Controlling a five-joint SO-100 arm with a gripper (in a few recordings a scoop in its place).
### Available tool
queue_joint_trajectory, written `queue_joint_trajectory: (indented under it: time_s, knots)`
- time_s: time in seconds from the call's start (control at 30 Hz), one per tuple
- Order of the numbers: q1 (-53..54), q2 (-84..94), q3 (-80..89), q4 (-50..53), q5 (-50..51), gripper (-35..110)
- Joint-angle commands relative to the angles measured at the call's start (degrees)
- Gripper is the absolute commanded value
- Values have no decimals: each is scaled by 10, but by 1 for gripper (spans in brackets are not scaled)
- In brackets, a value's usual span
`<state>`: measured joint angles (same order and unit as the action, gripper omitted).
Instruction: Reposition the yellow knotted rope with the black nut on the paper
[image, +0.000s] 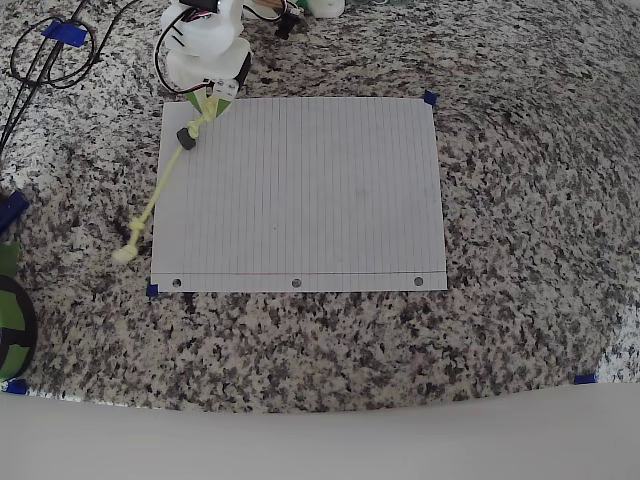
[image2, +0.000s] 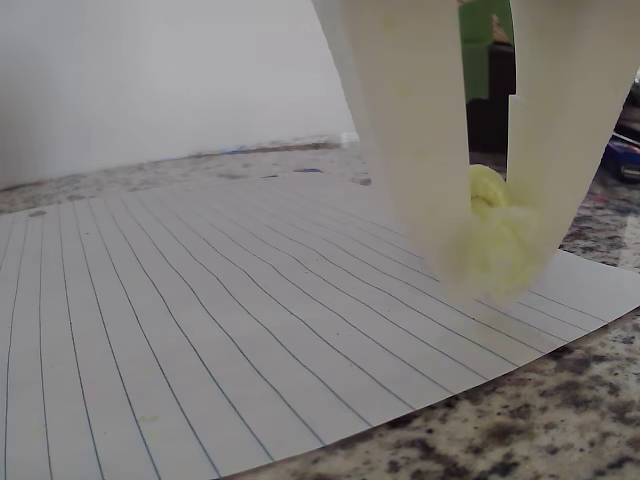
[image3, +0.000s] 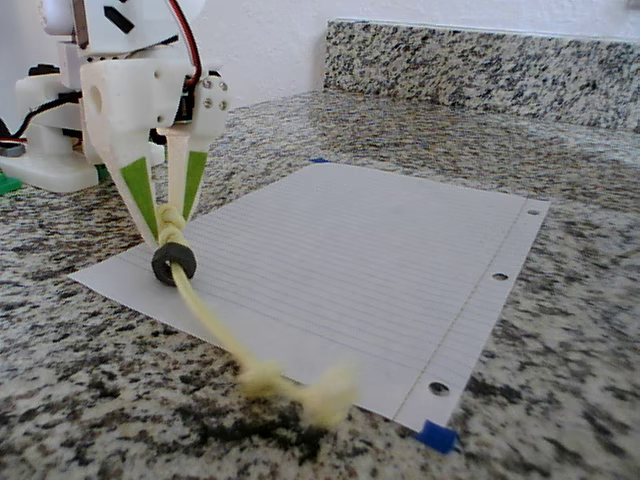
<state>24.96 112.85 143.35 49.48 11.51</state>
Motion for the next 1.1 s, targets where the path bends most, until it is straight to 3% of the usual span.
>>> queue_joint_trajectory:
  time_s: [0.0, 0.33, 0.67, 1.07]
  knots:
    - [4, 15, -16, -2, -25, 0]
    - [-30, 106, -14, 36, -177, 0]
    - [-85, 262, -13, 41, -520, 0]
    - [-163, 398, -11, 82, -787, 0]
